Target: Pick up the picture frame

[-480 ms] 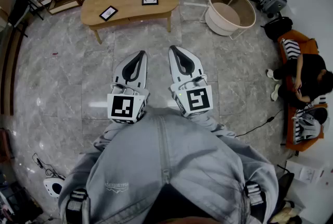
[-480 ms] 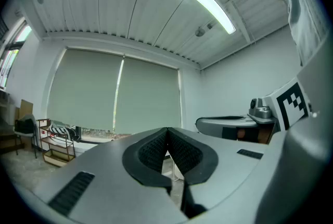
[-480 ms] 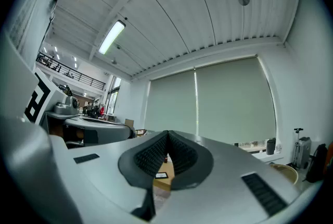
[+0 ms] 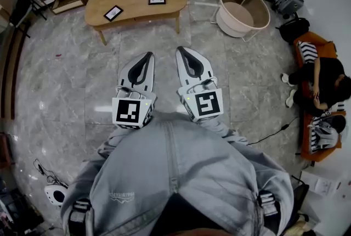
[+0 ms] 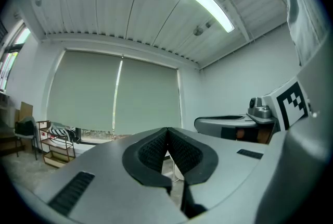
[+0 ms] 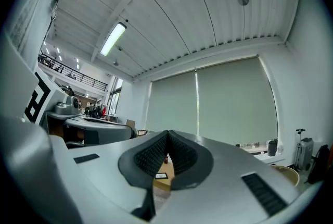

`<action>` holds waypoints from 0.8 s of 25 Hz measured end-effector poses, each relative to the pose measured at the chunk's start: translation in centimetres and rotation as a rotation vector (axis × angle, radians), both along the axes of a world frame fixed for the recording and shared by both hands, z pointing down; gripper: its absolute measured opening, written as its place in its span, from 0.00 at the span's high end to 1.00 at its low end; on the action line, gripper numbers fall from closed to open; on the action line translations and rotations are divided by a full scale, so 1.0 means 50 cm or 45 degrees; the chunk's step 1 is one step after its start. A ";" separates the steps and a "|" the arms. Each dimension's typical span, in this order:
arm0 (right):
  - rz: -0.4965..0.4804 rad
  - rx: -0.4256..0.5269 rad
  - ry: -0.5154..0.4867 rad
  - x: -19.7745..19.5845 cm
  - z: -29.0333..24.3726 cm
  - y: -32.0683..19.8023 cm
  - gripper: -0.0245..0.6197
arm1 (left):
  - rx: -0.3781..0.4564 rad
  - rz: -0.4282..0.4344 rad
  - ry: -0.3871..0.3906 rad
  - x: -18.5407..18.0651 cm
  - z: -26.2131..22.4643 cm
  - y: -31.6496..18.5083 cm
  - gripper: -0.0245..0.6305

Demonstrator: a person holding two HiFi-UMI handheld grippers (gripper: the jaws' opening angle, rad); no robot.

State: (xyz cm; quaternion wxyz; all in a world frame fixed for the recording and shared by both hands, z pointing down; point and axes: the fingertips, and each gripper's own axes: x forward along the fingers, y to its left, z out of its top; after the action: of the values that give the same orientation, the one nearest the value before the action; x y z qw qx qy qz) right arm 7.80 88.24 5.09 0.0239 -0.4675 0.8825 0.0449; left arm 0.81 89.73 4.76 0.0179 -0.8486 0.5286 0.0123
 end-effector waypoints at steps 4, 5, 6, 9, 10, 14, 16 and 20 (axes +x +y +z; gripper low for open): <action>-0.036 0.005 -0.034 0.018 0.002 -0.001 0.91 | 0.000 -0.015 0.000 0.022 0.005 0.001 0.93; -0.043 0.012 -0.039 0.019 0.003 0.000 0.91 | -0.001 -0.020 0.000 0.024 0.007 0.000 0.93; -0.048 0.022 -0.038 0.020 0.003 0.001 0.91 | -0.002 -0.025 -0.001 0.024 0.009 0.000 0.93; -0.052 0.033 -0.055 0.024 0.005 -0.003 0.91 | -0.011 -0.040 -0.001 0.021 0.014 -0.003 0.93; -0.051 0.024 -0.060 0.026 0.008 -0.009 0.91 | -0.012 -0.046 0.000 0.019 0.016 -0.007 0.93; -0.044 0.012 -0.062 0.022 0.021 -0.045 0.91 | -0.004 -0.066 -0.013 -0.001 0.029 -0.045 0.93; -0.047 0.007 -0.061 0.010 0.029 -0.073 0.91 | -0.006 -0.073 -0.019 -0.018 0.041 -0.076 0.93; -0.041 -0.002 -0.061 -0.019 0.047 -0.165 0.91 | -0.012 -0.064 -0.008 -0.047 0.054 -0.169 0.93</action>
State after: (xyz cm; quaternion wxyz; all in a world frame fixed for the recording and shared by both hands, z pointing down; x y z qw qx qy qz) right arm 6.82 79.98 7.42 0.0456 -0.4543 0.8891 0.0327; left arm -1.54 81.26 7.45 0.0160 -0.8351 0.5498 0.0068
